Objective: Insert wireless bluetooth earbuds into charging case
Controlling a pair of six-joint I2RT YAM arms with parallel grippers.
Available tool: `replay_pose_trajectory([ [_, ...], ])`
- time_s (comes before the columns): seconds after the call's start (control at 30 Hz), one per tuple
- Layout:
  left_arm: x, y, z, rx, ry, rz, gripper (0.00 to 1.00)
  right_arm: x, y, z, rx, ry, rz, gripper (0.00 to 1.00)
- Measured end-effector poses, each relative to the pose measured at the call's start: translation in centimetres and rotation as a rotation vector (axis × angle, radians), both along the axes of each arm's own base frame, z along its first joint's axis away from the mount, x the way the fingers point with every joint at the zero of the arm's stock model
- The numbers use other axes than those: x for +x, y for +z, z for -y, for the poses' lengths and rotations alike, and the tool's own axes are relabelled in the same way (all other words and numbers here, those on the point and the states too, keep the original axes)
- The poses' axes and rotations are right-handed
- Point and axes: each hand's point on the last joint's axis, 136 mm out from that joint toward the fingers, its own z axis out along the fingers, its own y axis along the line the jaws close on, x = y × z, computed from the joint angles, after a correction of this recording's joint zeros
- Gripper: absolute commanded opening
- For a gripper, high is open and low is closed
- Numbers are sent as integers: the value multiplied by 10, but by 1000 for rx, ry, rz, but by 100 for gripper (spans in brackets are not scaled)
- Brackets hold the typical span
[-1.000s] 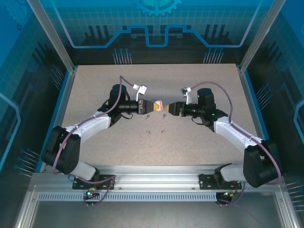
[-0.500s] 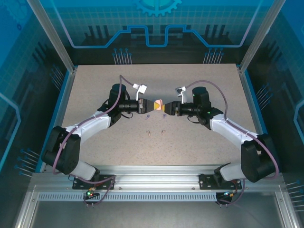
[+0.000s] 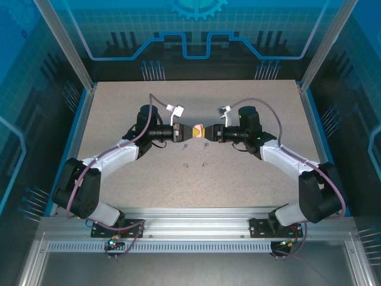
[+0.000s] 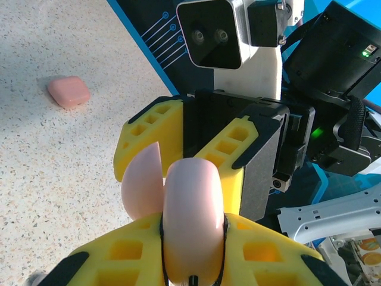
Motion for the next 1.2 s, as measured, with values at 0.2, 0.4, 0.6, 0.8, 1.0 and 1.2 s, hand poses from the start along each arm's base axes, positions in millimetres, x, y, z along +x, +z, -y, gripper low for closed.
replay_pose_trajectory([
  [0.2,2,-3,0,3,9,-8,0,0,0,-2,5,7,-6,31],
  [0.4,3,-4,0,4,13,-12,0,-1,1,-4,10,13,-2,27],
  [0.6,4,-3,0,3,13,-12,0,0,0,-3,5,12,1,33],
  [0.8,5,1,1,2,12,-7,0,0,0,-3,-1,11,9,33],
  [1.0,5,1,1,1,12,-6,0,1,0,-2,-5,5,14,31],
  [1.2,5,1,1,1,12,-6,0,1,0,-2,-4,5,13,27],
])
